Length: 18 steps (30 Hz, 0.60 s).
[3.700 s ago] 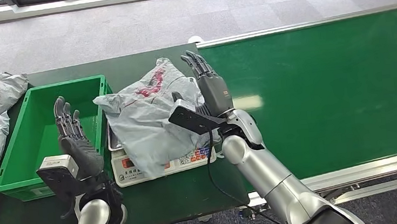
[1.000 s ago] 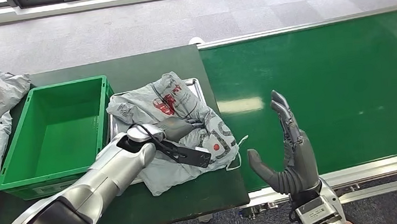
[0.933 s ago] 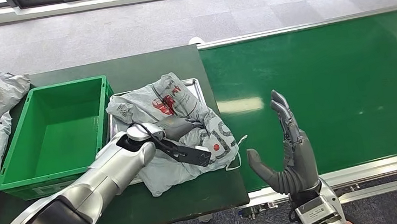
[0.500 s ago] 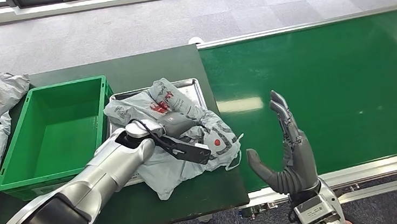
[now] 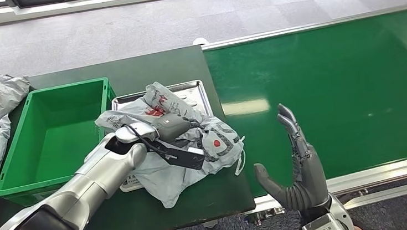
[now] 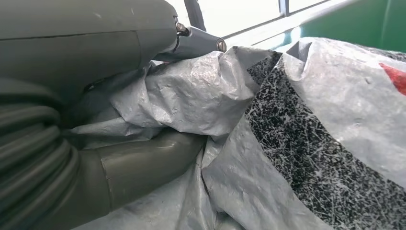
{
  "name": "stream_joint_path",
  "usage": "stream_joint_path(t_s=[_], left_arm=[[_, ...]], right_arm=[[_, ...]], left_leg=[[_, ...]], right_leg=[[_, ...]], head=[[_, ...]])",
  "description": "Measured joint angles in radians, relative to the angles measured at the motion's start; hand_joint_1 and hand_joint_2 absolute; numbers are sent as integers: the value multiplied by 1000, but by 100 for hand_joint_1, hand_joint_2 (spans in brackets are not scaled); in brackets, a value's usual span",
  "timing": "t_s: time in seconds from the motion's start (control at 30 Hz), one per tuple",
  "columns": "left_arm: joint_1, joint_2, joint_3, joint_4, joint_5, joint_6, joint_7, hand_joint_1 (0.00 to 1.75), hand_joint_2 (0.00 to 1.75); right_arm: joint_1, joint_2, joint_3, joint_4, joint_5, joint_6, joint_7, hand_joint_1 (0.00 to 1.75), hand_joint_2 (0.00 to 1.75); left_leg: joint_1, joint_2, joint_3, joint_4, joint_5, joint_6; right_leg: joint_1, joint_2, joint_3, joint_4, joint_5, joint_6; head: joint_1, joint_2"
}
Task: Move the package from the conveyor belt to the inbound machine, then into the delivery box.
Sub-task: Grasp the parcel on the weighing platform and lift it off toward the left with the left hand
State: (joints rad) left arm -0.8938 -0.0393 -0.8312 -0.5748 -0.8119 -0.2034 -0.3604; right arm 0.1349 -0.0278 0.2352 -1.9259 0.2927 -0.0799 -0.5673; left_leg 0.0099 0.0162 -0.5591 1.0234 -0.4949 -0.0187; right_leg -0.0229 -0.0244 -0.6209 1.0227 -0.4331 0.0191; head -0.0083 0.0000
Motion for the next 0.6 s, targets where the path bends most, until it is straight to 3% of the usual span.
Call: stream_joint_path(t_s=[0.33, 0.47, 0.6], left_arm=[[144, 220, 18, -508, 129, 34, 77, 175, 175], [226, 285, 70, -626, 150, 85, 88, 175, 175], [273, 320, 108, -687, 152, 97, 88, 175, 175]], right_arm=[[104, -1, -47, -74, -26, 1, -9, 0, 175], [132, -10, -63, -89, -44, -8, -13, 0, 175], [144, -15, -69, -95, -47, -13, -16, 0, 175]], left_leg=[[0, 0, -2, -1, -1, 0], [0, 1, -2, -1, -1, 0], [0, 1, -2, -1, 0, 0]], right_leg=[[0, 0, -2, 0, -2, -1], [0, 0, -3, 0, -2, -1], [0, 0, -3, 0, -2, -1]], head=[[0, 0], [0, 0], [0, 0]])
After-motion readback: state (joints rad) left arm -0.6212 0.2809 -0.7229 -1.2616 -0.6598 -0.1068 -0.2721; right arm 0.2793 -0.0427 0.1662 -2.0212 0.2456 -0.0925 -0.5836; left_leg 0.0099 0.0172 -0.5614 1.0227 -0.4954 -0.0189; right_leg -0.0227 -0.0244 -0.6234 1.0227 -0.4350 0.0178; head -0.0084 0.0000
